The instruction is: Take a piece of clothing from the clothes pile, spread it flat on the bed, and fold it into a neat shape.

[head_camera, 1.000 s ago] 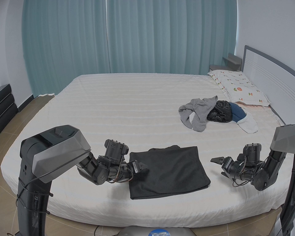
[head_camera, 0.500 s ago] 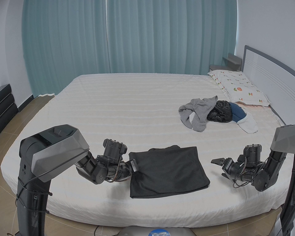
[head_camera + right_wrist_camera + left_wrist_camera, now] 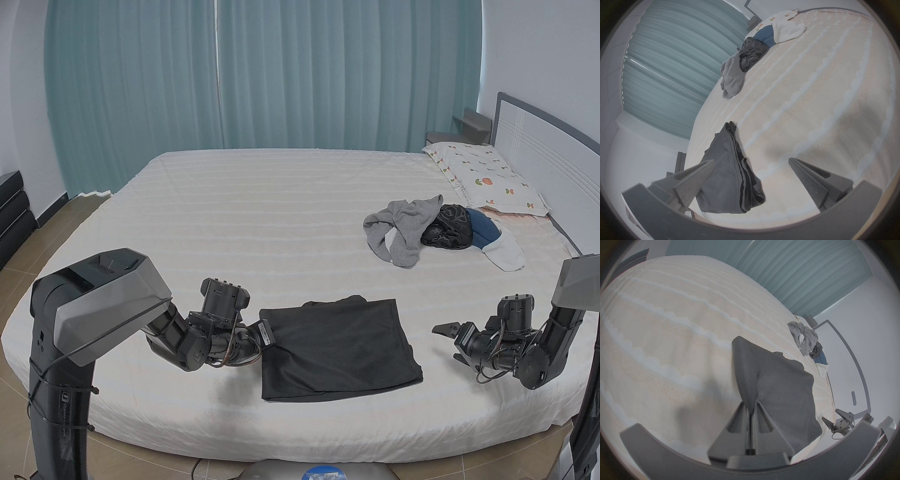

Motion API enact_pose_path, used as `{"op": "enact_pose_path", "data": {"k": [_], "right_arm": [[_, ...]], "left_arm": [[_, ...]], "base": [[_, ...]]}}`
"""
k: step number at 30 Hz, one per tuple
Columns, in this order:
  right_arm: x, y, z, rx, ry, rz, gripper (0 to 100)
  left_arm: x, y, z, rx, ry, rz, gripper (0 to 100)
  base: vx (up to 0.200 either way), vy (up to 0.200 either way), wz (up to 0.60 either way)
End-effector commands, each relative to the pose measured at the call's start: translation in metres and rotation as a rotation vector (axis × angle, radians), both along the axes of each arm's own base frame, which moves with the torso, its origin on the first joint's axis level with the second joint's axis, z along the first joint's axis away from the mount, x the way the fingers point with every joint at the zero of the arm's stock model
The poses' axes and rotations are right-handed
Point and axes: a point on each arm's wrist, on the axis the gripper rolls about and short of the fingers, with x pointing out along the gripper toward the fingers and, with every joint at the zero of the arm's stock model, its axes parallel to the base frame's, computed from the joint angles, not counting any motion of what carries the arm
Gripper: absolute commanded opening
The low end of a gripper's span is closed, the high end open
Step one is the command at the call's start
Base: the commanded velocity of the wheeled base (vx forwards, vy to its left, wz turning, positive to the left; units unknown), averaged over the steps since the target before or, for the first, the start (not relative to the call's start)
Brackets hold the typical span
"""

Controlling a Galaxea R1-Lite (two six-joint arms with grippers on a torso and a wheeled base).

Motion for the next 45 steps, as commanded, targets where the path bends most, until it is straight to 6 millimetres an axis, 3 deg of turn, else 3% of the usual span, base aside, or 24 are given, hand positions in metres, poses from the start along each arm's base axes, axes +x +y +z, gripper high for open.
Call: {"op": "enact_pose_path", "data": {"k": [1,13,22,45], "right_arm": [[0.000,0.000,-0.002,0.000,0.005,-0.001,100],[0.000,0.000,-0.004,-0.001,0.014,-0.001,100],[0.000,0.000,-0.004,-0.001,0.014,-0.001,100],[-0.002,0.002,-0.005,-0.002,0.019,0.008,100]], "left_arm": [[0.000,0.000,0.001,-0.002,-0.002,0.000,0],[0.000,0.000,0.004,-0.005,-0.002,0.002,0],[-0.003,0.002,0.013,-0.009,-0.012,0.003,0],[-0.002,0.004,0.011,-0.006,-0.008,0.012,0]], "base": [[0.000,0.000,0.00],[0.000,0.000,0.00],[0.000,0.200,0.00],[0.000,0.200,0.00]]}}
